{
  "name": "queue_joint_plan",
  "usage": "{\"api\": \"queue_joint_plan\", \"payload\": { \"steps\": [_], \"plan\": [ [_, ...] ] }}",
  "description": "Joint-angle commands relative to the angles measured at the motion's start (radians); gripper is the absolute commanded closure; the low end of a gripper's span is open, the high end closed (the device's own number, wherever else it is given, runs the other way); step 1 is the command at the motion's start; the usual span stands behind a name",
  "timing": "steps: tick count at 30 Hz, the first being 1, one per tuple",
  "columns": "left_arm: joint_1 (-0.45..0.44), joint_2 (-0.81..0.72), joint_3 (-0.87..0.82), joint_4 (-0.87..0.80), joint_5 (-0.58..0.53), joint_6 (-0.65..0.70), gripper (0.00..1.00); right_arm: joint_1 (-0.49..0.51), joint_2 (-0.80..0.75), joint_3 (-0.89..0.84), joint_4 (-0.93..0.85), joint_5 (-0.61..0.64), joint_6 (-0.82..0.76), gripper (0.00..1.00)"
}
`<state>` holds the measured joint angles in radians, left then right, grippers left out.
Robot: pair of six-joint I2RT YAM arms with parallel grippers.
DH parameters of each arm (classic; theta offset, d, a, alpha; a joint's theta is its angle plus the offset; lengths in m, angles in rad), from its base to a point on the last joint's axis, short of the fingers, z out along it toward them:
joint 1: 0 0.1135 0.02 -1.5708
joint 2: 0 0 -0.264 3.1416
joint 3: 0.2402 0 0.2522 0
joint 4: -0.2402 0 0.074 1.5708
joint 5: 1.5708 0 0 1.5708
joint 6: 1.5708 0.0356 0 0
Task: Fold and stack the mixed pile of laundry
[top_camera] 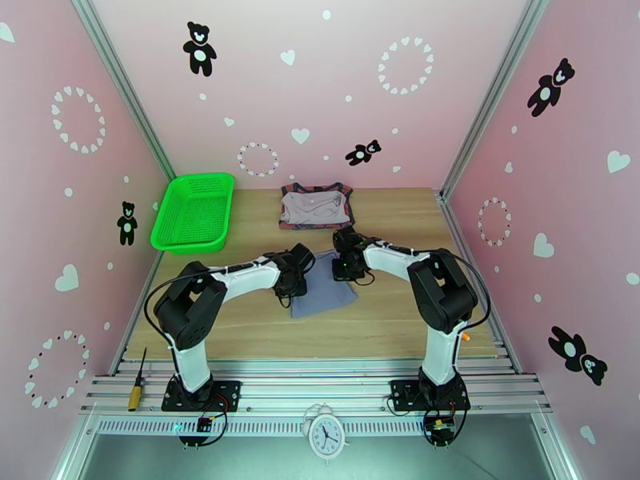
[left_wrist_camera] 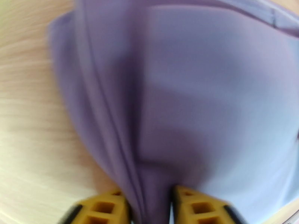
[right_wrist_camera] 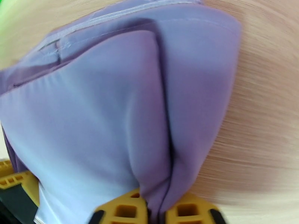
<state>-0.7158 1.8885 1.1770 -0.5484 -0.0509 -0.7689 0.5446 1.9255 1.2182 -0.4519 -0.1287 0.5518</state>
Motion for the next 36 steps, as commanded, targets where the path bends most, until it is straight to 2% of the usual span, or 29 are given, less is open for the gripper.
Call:
{"api": "queue_joint_plan", "payload": {
  "steps": [1,5,9,14,19,24,27,32,36],
  "plan": [
    [-0.017,0.106,-0.011,0.121,0.056,0.011,1.00,0.027,0.050,-0.042,-0.044,-0.012,0.005,0.99],
    [-0.023,0.050,0.001,0.078,-0.005,0.023,1.00,0.032,-0.004,-0.017,-0.080,0.007,-0.010,1.00],
    [-0.022,-0.062,0.051,-0.055,-0.114,0.067,1.00,0.033,-0.080,0.071,-0.167,0.052,-0.059,1.00],
    [-0.008,-0.174,0.219,-0.237,-0.251,0.156,1.00,0.015,-0.151,0.270,-0.286,0.121,-0.136,1.00],
    [0.060,-0.177,0.392,-0.255,-0.268,0.256,1.00,-0.036,-0.121,0.484,-0.323,0.104,-0.196,1.00],
    [0.145,-0.047,0.623,-0.236,-0.281,0.390,1.00,-0.097,0.031,0.730,-0.314,0.063,-0.240,1.00],
    [0.193,0.079,0.796,-0.214,-0.274,0.457,1.00,-0.125,0.178,0.913,-0.310,0.036,-0.256,1.00],
    [0.263,0.346,1.111,-0.242,-0.256,0.524,1.00,-0.169,0.496,1.306,-0.352,0.011,-0.249,1.00],
    [0.290,0.543,1.341,-0.284,-0.247,0.562,1.00,-0.203,0.661,1.468,-0.320,-0.008,-0.200,1.00]
  ]
}}
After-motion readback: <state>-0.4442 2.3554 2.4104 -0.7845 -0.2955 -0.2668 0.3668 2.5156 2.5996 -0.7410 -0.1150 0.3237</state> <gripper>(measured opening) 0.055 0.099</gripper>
